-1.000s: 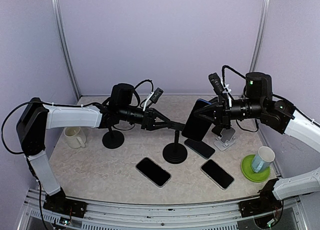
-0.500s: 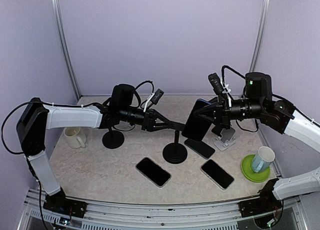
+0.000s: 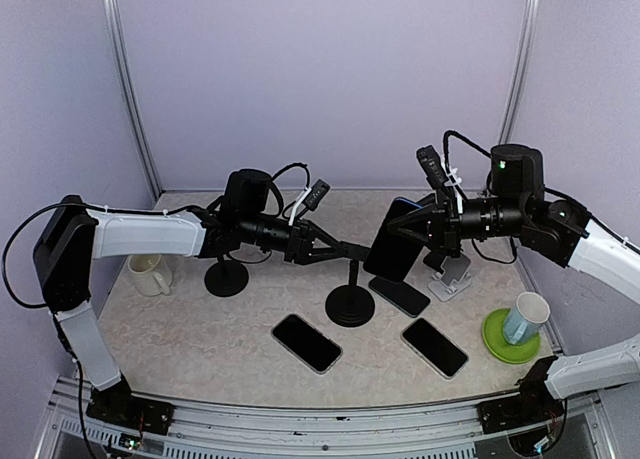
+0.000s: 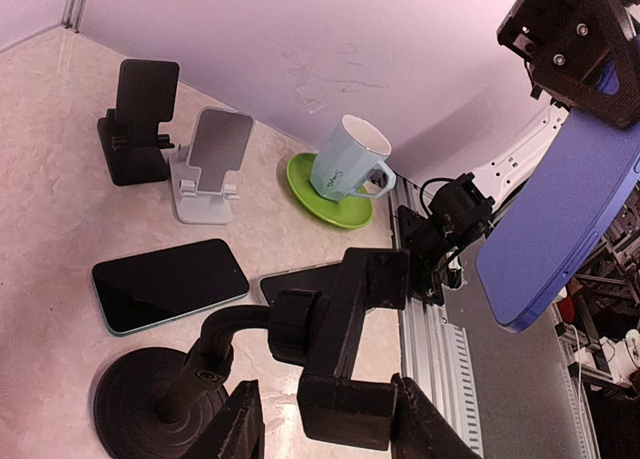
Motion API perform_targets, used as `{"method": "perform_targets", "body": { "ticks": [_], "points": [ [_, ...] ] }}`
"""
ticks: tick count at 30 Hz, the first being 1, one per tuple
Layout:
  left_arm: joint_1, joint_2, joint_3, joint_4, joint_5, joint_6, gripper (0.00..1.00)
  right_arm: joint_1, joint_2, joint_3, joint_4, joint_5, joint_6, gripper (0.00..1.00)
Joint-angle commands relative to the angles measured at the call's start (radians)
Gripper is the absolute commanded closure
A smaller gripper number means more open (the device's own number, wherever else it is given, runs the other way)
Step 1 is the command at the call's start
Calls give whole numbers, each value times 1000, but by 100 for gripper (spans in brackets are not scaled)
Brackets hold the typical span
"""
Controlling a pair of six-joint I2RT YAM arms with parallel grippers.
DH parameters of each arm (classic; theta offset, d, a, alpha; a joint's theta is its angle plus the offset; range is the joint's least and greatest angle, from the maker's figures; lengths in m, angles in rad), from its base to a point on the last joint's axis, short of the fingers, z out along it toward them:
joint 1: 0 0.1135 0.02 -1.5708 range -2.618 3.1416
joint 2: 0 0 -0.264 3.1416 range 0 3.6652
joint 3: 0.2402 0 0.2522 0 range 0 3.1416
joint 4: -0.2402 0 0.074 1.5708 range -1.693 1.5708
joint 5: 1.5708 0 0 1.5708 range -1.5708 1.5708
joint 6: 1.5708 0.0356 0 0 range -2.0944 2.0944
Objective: Place the phone on the phone stand
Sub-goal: Hold the phone stand at the center of the board.
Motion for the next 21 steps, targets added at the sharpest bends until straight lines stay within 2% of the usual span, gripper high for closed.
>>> {"method": "perform_targets", "body": {
  "ticks": [1,8,14,17,21],
  "points": [
    [-2,-13,38,-13,-19,15,59,-12,-9,9,32,-4,-6,100],
    [-2,-16,40,-11,-15,11,55,-12,-8,8,31,-4,-7,100],
    [-4,-11,44,-20,-16,11,56,-12,-11,6,31,-3,-7,100],
    [-5,-8,46,-25,-18,13,61,-12,-12,4,31,-1,-7,100],
    [-5,-8,53,-39,-21,19,73,-12,-9,8,30,3,-8,100]
  ]
}}
